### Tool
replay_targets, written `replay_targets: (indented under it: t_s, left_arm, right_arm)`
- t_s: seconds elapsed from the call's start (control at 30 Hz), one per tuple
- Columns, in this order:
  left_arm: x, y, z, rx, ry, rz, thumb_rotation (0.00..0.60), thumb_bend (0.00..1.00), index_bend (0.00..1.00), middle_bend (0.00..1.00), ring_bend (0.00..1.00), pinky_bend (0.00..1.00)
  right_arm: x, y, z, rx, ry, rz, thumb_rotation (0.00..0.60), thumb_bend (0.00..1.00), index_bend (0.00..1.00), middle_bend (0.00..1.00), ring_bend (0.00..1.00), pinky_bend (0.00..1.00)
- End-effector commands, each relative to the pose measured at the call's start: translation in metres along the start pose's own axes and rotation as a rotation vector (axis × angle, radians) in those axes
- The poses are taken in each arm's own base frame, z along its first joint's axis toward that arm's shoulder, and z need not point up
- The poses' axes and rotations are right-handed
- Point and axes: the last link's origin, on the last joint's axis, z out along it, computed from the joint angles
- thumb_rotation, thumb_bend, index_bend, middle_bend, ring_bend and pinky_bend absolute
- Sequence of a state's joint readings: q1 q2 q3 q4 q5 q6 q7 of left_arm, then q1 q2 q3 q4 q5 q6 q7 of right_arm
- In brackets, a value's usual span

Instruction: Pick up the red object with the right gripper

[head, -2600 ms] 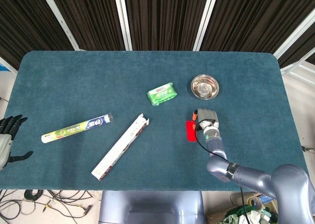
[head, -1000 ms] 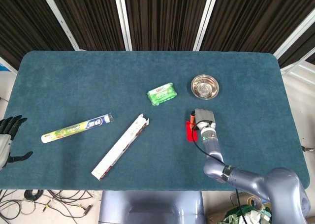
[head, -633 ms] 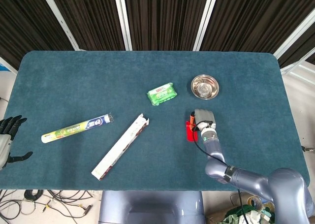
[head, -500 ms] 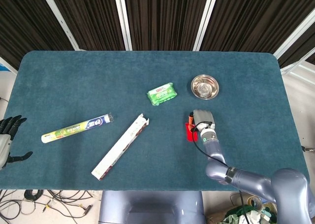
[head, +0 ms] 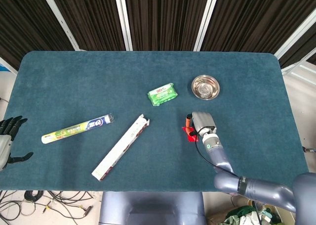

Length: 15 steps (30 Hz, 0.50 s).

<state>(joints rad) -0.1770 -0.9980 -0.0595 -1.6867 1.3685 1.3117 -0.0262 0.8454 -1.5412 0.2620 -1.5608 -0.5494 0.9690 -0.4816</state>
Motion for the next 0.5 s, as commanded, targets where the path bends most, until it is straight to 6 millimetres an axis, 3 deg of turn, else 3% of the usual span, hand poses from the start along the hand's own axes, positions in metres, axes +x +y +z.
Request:
replay_targets:
  t_s: [0.03,0.2,0.3,0.5]
  left_arm:
    - [0.000,0.000,0.000,0.000,0.000,-0.002,0.600,0.15,0.11,0.05,0.00,0.03]
    - [0.000,0.000,0.000,-0.002,-0.002,-0.001,0.600,0.15,0.11,0.05,0.00,0.04]
    - [0.001,0.000,0.000,-0.004,0.002,-0.001,0.600,0.15,0.11,0.05,0.00,0.04]
    - [0.000,0.000,0.000,-0.005,0.001,-0.004,0.600,0.15,0.11,0.05,0.00,0.04]
  right_arm:
    - [0.014,0.001,-0.023,0.039,0.030,0.022,0.600,0.54,0.75,1.00,1.00,1.00]
    - [0.029,-0.008,-0.053,0.097,0.035,0.078,0.600,0.54,0.75,1.00,1.00,1.00]
    - [0.052,-0.017,-0.071,0.136,0.056,0.131,0.600,0.54,0.74,1.00,1.00,1.00]
    - [0.090,-0.026,-0.084,0.169,0.083,0.200,0.600,0.54,0.74,1.00,1.00,1.00]
